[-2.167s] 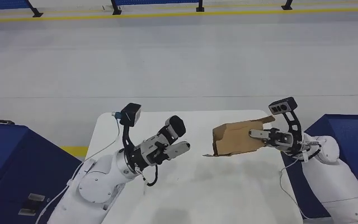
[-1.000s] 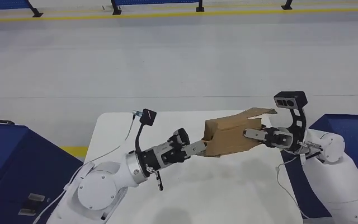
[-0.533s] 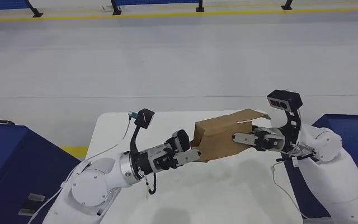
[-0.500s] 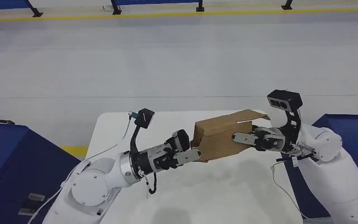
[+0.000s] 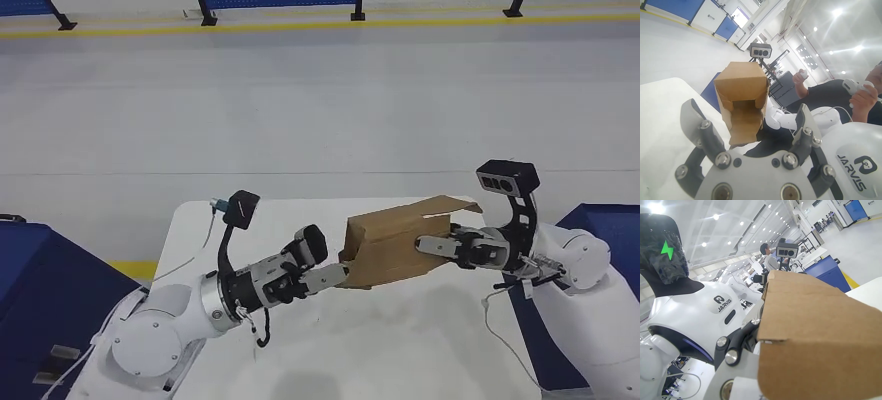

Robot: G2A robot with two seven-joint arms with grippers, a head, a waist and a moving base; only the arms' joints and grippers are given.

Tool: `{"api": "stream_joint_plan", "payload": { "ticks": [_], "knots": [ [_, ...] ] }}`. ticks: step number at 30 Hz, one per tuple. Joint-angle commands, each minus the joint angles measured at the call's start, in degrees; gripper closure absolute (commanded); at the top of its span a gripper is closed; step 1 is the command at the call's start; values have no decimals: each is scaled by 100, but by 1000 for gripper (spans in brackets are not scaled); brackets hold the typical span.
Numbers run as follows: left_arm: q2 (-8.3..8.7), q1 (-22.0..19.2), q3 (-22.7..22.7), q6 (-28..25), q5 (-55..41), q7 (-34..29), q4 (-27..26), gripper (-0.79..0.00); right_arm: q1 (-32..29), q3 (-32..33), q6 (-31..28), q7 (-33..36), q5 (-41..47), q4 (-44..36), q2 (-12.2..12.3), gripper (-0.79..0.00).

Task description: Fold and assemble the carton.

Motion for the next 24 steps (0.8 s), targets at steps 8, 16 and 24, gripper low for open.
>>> {"api": "stream_joint_plan", "payload": {
  "ticks": [8, 16, 24],
  "knots": [
    [31, 0, 72, 877, 808, -220, -321, -785, -21, 69, -13, 100, -20, -70, -19, 0],
    [7, -152, 392, 1116, 1145, -243, -298, -493, -86, 109, -8, 181, 12, -110, -35, 0],
    [-29, -301, 591, 1165, 1097, -204, -269, -369, -98, 90, 19, 223, 22, -119, -59, 0]
  ]
}}
